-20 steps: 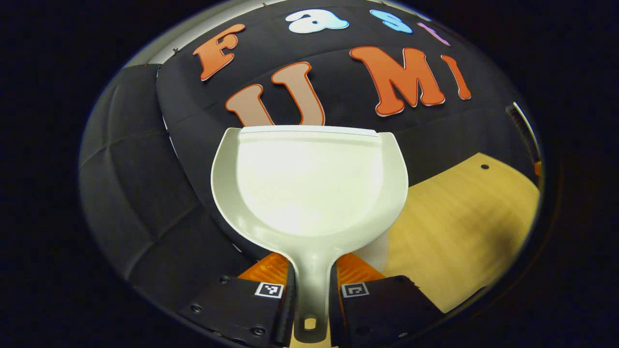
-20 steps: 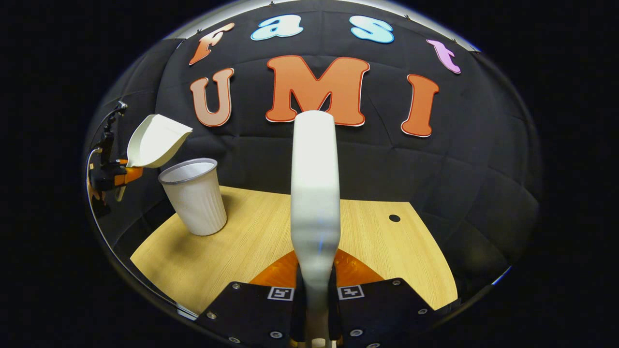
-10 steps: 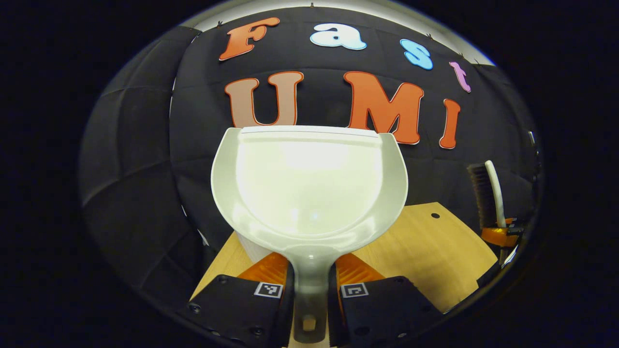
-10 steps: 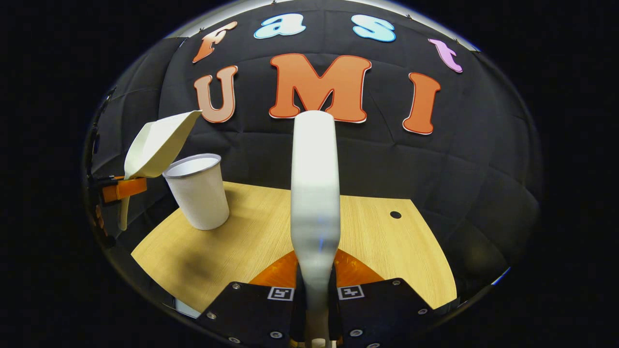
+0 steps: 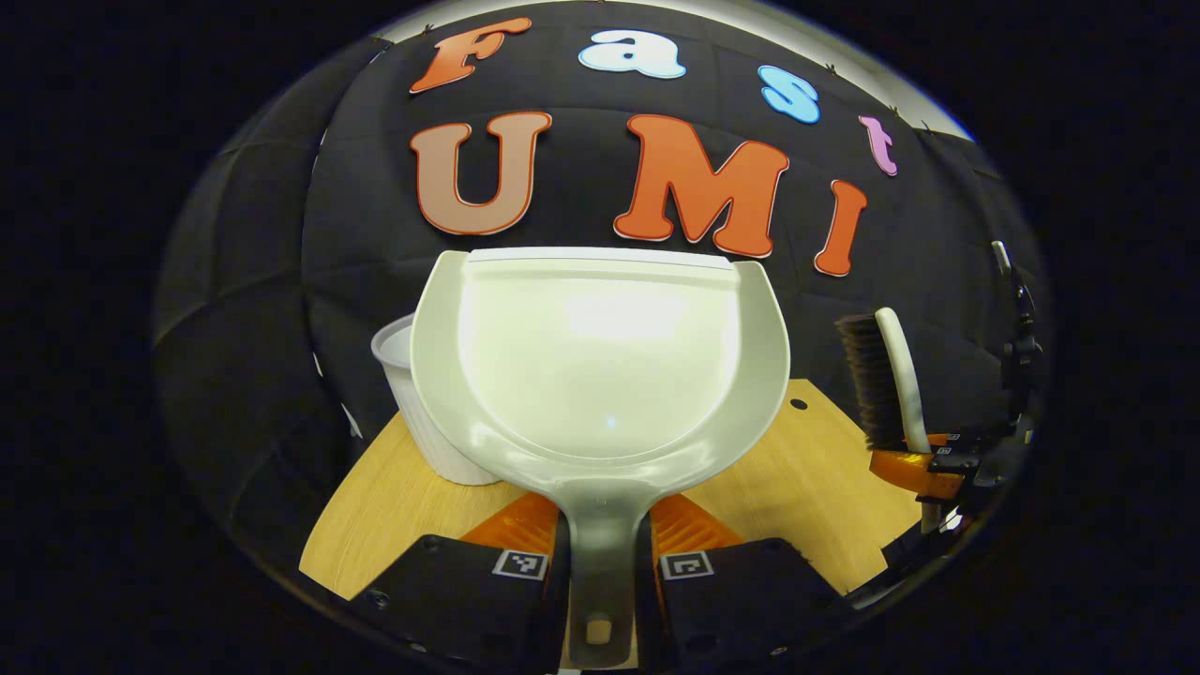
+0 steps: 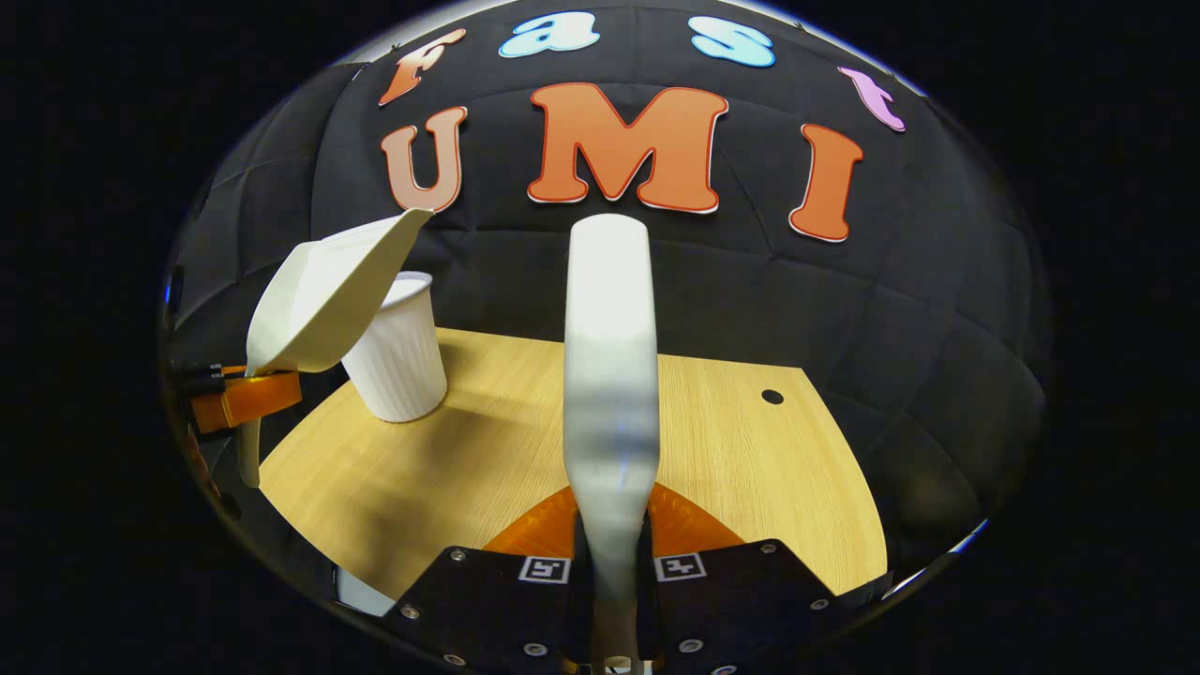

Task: Pick up the small broom and dustpan from the desktop, sweep the trash into the dustpan with the broom, and then empty the trash into the garbage bin.

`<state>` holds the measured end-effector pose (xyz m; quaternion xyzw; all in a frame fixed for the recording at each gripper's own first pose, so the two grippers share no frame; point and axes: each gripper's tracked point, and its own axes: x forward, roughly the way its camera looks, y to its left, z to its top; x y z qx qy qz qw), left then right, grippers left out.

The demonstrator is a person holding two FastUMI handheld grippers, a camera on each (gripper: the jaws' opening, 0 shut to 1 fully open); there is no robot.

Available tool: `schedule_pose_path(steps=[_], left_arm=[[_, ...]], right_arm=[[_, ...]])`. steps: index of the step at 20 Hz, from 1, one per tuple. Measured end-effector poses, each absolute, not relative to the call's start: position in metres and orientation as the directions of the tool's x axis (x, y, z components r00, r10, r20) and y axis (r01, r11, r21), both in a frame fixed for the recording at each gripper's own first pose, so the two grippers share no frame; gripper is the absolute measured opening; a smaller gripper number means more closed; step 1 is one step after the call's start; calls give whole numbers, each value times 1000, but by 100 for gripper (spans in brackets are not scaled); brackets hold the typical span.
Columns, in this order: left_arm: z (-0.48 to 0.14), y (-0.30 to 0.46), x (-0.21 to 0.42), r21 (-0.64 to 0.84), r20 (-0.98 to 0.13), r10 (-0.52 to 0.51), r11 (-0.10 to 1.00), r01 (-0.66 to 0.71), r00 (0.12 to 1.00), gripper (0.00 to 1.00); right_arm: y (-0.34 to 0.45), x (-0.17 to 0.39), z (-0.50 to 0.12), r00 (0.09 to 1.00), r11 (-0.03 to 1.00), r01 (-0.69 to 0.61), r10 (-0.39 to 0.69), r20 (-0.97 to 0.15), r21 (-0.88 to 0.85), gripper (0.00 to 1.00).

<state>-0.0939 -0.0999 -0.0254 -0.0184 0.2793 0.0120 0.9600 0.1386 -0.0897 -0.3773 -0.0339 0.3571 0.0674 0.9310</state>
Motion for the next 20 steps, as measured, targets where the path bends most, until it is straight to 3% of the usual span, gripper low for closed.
schedule_pose_path(steps=[7, 14, 20], left_arm=[[-52, -122, -94, -28, -633, -2, 999, -21, 774, 29], [-87, -138, -91, -18, -771, -17, 1000, 5, 637, 29], [-75, -153, -95, -43, -857, -44, 999, 14, 513, 29]], right_arm=[[-93, 125, -412, 674, 989, -150, 93, -733, -12, 18], [-87, 96, -479, 534, 989, -150, 94, -840, 15, 18], [-91, 73, -531, 390, 992, -127, 51, -919, 1, 18]])
